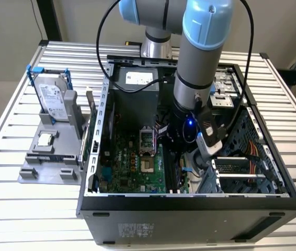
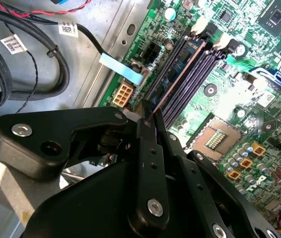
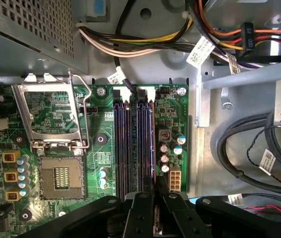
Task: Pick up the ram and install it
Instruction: 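Insert the ram into the slot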
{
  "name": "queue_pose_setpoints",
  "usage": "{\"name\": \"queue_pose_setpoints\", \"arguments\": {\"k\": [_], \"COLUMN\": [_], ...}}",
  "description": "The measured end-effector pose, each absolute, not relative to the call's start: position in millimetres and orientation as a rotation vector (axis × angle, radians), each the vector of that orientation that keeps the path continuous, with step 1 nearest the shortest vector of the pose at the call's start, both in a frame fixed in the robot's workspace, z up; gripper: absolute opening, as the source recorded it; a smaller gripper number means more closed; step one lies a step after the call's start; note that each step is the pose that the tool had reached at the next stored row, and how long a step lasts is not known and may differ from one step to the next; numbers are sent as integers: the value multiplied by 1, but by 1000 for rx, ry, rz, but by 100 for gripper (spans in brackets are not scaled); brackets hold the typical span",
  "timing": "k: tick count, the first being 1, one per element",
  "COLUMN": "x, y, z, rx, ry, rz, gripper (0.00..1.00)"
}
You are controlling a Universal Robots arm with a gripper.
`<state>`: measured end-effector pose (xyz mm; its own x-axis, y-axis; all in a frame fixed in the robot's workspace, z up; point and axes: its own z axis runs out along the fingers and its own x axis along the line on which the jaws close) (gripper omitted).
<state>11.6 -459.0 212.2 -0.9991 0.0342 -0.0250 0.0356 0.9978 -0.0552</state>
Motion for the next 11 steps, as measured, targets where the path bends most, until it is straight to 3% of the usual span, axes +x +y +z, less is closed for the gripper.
{"name": "queue_pose_setpoints", "arguments": {"k": [11], "x": [12], "y": [-459], "z": [206], "rx": [44], "ry": [3116], "rz": [-85], "gripper": [0]}}
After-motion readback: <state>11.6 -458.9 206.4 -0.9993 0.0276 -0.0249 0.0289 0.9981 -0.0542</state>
